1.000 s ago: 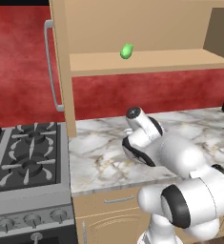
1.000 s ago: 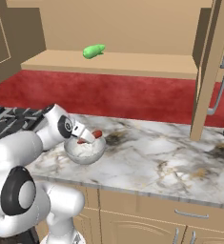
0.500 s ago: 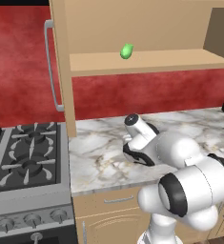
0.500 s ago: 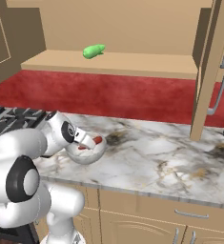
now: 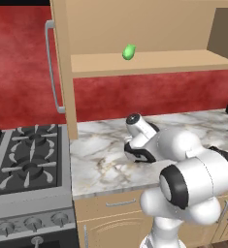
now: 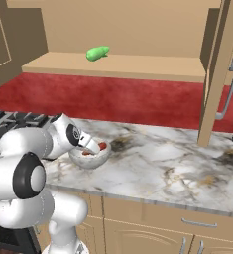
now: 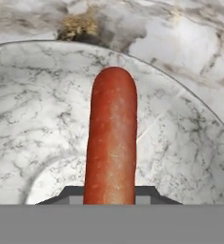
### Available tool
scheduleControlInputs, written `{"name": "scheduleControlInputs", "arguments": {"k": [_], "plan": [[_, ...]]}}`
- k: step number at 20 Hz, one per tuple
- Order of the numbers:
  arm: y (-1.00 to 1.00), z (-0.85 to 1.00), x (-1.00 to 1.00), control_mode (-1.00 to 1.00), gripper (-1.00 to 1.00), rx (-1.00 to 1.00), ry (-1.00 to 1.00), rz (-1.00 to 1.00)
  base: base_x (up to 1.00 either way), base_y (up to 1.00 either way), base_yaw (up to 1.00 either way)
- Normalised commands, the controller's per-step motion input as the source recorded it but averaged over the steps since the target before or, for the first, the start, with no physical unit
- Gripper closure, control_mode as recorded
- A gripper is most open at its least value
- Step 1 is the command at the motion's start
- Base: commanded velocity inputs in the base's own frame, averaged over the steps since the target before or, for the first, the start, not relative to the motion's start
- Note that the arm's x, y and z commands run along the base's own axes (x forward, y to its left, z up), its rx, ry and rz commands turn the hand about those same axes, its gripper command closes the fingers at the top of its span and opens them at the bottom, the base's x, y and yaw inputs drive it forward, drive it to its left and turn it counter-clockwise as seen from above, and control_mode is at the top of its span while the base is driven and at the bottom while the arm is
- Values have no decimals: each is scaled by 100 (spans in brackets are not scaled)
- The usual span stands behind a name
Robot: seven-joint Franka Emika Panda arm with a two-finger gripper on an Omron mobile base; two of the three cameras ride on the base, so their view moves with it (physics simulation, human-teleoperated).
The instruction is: Pick the carrot from the cabinet and place it in the bowl. Then pick the bowl and place it in the sink. Then turn on the sink facuet.
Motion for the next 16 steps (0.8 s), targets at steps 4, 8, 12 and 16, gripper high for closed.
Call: {"name": "scheduleControlInputs", "arguments": {"k": [4, 8, 12, 16], "plan": [[1, -8, -30, -100, 100, 2, 0, 0, 0, 0, 0], [0, -1, -44, -100, -100, 3, 0, 0, 0, 0, 0], [0, 2, -33, -100, -100, 3, -1, 0, 0, 0, 0], [0, 16, -20, -100, -100, 4, -1, 0, 0, 0, 0]]}}
